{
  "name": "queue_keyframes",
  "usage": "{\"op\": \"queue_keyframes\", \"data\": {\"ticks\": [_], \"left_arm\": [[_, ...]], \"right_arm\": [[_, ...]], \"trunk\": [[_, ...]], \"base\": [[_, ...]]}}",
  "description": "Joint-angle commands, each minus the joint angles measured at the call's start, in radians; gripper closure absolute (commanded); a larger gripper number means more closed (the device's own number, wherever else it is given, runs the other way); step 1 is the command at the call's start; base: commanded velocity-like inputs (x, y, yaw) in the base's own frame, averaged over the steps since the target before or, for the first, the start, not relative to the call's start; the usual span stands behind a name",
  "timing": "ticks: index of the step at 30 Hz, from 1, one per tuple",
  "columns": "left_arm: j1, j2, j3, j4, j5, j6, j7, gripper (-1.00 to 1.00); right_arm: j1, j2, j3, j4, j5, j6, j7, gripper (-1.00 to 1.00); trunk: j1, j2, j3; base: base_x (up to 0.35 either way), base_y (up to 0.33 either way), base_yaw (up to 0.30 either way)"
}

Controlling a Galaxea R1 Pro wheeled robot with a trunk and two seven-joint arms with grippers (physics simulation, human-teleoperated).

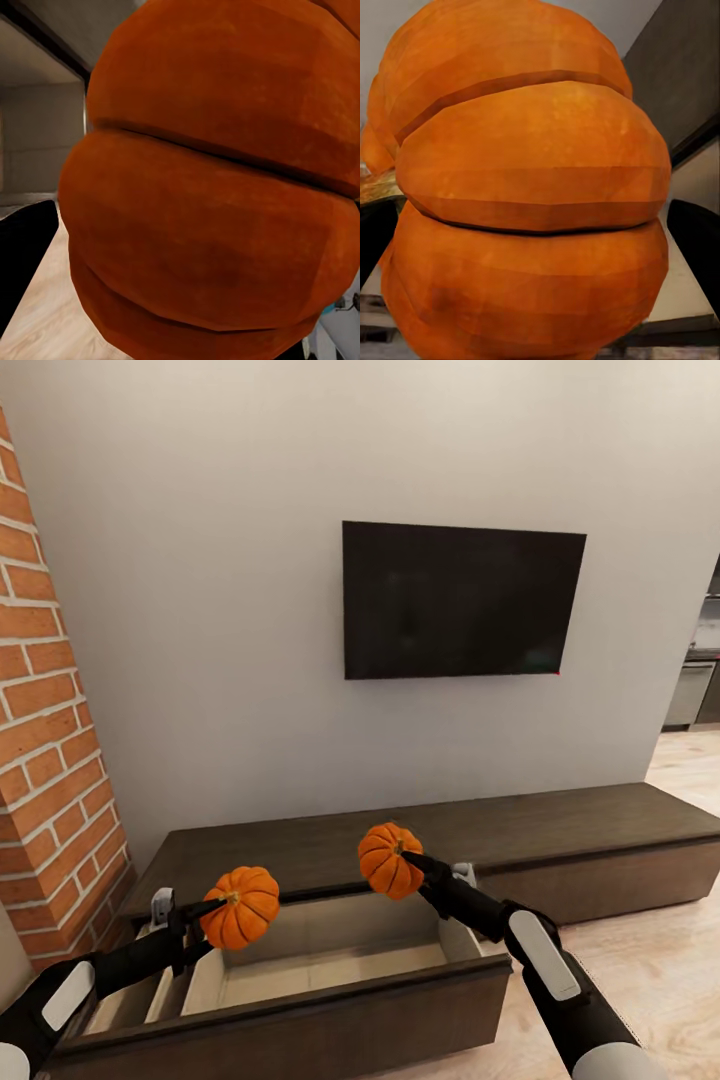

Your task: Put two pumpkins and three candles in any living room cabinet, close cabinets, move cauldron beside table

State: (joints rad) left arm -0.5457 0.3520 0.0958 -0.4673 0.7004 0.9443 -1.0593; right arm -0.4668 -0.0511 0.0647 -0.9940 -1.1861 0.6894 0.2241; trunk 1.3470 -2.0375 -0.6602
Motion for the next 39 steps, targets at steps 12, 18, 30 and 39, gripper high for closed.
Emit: {"op": "queue_keyframes", "data": {"ticks": [12,18,30,39], "left_arm": [[0.000,-0.003,0.002,0.004,-0.003,0.003,0.004,1.00],[0.000,-0.006,0.001,0.006,-0.008,0.002,0.007,1.00],[0.000,-0.002,0.002,0.010,-0.007,0.002,0.007,1.00],[0.000,-0.004,0.002,0.010,-0.010,0.002,0.007,1.00]], "right_arm": [[-0.001,0.014,0.075,0.016,-0.004,-0.002,-0.017,1.00],[-0.001,0.014,0.075,0.016,-0.005,-0.006,-0.015,1.00],[-0.001,0.009,0.074,0.016,-0.002,0.000,-0.018,1.00],[-0.001,0.011,0.074,0.015,-0.002,-0.001,-0.016,1.00]], "trunk": [[0.000,-0.001,-0.001],[0.000,-0.001,-0.001],[0.000,-0.001,-0.001],[0.000,-0.001,0.005]], "base": [[0.073,0.000,0.000],[0.100,0.000,0.000],[0.103,0.000,0.000],[0.006,0.000,0.118]]}}
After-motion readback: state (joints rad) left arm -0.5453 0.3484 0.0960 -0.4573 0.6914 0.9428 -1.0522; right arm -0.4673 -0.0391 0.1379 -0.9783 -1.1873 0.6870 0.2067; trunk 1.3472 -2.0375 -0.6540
